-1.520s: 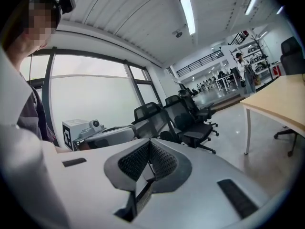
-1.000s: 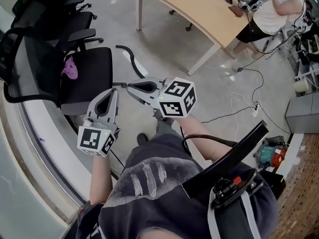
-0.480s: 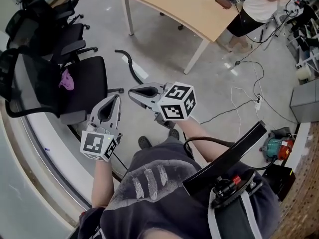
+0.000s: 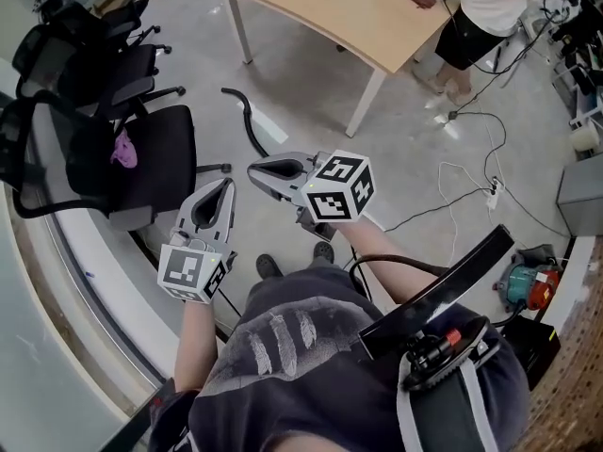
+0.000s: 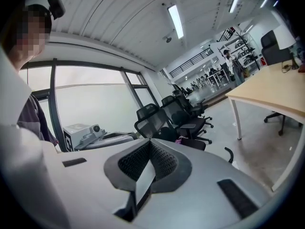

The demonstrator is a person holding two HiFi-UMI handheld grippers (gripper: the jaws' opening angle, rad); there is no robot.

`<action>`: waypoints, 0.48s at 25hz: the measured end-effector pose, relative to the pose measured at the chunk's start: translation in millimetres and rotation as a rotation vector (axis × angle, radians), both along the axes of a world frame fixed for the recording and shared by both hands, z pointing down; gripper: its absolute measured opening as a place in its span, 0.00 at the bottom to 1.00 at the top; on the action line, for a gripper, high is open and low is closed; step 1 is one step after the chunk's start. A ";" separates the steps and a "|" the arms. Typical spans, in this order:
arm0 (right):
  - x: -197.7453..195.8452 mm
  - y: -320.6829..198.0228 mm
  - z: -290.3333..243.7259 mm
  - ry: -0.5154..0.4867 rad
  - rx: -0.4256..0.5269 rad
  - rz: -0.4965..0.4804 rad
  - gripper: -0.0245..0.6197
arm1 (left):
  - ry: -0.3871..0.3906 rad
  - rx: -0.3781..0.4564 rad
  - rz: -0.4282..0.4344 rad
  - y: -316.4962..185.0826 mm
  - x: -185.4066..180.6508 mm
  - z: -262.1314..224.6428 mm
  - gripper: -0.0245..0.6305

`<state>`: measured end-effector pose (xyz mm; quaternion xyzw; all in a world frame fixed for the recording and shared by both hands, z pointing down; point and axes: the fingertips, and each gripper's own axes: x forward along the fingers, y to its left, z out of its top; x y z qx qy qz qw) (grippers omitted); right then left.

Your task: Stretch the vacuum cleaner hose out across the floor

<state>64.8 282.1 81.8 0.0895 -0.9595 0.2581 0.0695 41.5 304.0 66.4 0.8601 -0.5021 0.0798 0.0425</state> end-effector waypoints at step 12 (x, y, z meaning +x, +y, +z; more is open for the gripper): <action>26.4 -2.0 -8.1 -0.027 0.019 -0.004 0.05 | -0.028 0.017 -0.001 -2.9 25.2 -7.1 0.05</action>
